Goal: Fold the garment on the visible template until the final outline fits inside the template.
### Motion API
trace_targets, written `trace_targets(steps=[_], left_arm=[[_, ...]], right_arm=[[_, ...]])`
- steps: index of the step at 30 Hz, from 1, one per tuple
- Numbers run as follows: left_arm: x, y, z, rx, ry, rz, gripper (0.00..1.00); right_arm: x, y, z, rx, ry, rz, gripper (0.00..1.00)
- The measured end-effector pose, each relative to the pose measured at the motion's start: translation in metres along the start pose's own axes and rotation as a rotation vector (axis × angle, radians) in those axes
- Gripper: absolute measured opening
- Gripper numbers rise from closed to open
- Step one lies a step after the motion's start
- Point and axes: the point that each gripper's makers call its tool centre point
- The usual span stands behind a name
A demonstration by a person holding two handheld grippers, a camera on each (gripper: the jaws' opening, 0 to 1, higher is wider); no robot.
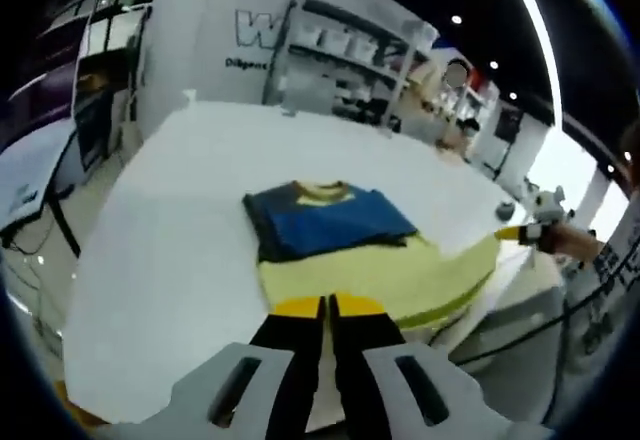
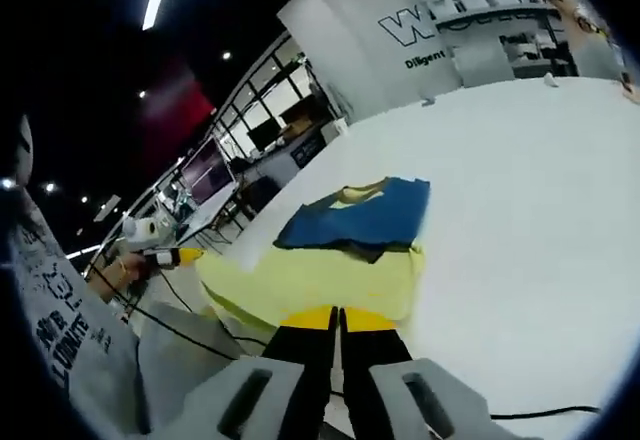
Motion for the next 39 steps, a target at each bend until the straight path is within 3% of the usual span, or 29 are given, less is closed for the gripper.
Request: trace_targets(steps=[2,5,6,9,15,16,19,25,27,31,37,38,39], left_arm=[[0.000,0.005,-0.006,0.020,0.005,-0.033,0.00],[-0.001,0.025,-0.014,0.063,-0.003,-0.045,0.00],[0.000,0.038,-0.018,0.101,-0.011,-0.067,0.00],[-0.006,0.054,-0.028,0.131,-0.005,-0.103,0.00],[-0.016,0.080,-0.053,0.137,0.009,-0.110,0.00],[-0.018,0.087,-0.061,0.138,0.003,-0.112,0.00],[-0.028,0.108,-0.092,0.124,0.013,-0.172,0.00],[-0.045,0.114,-0.116,0.118,0.036,-0.160,0.00],[-0.061,0.113,-0.130,0.106,0.070,-0.154,0.00],[-0.074,0.112,-0.149,0.083,0.075,-0.149,0.00],[-0.089,0.104,-0.173,0.044,0.098,-0.147,0.00],[-0.098,0.101,-0.178,0.026,0.142,-0.175,0.00],[-0.102,0.099,-0.181,0.018,0.146,-0.174,0.00]], right_arm=[[0.003,0.007,-0.003,0.008,-0.005,0.006,0.00],[0.008,0.023,-0.009,0.023,-0.016,0.011,0.00],[0.014,0.037,-0.014,0.047,-0.025,0.020,0.00],[0.022,0.053,-0.021,0.074,-0.027,0.019,0.00],[0.036,0.077,-0.040,0.074,-0.030,0.067,0.00],[0.050,0.085,-0.052,0.069,-0.040,0.081,0.00],[0.061,0.100,-0.074,0.066,-0.045,0.106,0.00],[0.072,0.116,-0.099,0.055,-0.046,0.127,0.00],[0.082,0.117,-0.112,0.047,-0.058,0.121,0.00],[0.106,0.107,-0.133,0.004,-0.082,0.082,0.00],[0.122,0.092,-0.151,-0.046,-0.100,0.096,0.00],[0.124,0.090,-0.153,-0.047,-0.103,0.091,0.00],[0.127,0.089,-0.154,-0.050,-0.109,0.084,0.00]])
Point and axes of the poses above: the point that each gripper's makers call its tool centre point, and the gripper's own axes: z roughly backward along the fingers, x roughly to its right, y roughly out of its top, and after that the axes turned 10 degrees about z, right-handed
